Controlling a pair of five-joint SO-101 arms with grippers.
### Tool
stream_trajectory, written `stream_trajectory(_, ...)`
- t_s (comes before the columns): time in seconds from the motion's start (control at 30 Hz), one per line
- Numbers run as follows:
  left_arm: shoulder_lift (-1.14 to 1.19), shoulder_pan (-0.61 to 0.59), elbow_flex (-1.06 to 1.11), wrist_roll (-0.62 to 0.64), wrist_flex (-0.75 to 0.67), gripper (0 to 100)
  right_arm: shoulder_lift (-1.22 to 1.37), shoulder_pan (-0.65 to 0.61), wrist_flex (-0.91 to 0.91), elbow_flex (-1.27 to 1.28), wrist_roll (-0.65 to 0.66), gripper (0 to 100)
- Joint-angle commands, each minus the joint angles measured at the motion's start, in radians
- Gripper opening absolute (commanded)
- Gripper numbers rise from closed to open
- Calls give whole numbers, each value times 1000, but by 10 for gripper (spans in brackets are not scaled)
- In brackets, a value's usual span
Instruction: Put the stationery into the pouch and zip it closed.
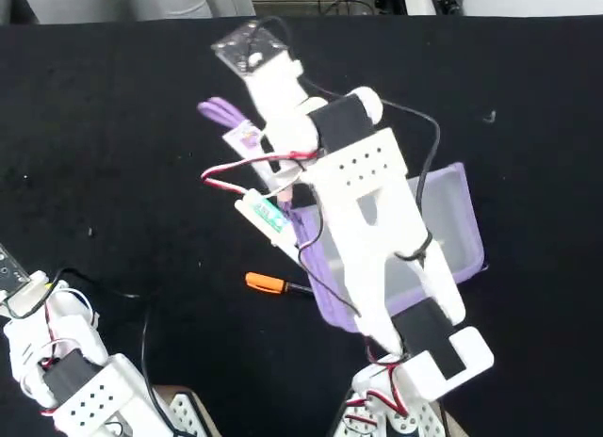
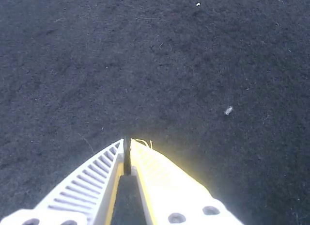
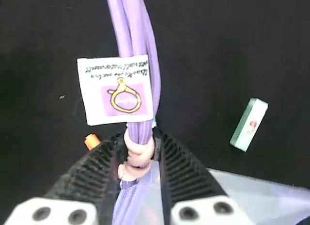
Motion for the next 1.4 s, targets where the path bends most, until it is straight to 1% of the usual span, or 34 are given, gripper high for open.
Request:
stream_trajectory(0.0,-2,10,24,-2,2,30,-70,-77,91,-171,55,11)
stream_trajectory(0.27,-2,10,24,-2,2,30,-110,-91,97,-228,61,11)
stream_trajectory(0.37,-2,10,24,-2,2,30,-191,-92,97,-228,127,11)
stream_trajectory(0.43,-2,12,24,-2,2,30,-260,-92,97,-219,149,11)
stream_trajectory(0.57,-2,16,24,-2,2,30,-395,-91,97,-153,158,11)
stream_trajectory(0.73,-2,16,24,-2,2,30,-538,-91,81,21,160,11)
stream_trajectory(0.8,-2,16,24,-2,2,30,-593,-91,46,102,164,11)
stream_trajectory(0.9,-2,16,24,-2,2,30,-682,-91,-48,189,229,11)
stream_trajectory(1.0,-2,16,24,-2,2,30,-742,-84,-146,243,255,11)
stream_trajectory(1.2,-2,16,24,-2,2,30,-733,-84,-270,263,255,11)
stream_trajectory(1.37,-2,16,24,-2,2,30,-653,-87,-361,252,255,11)
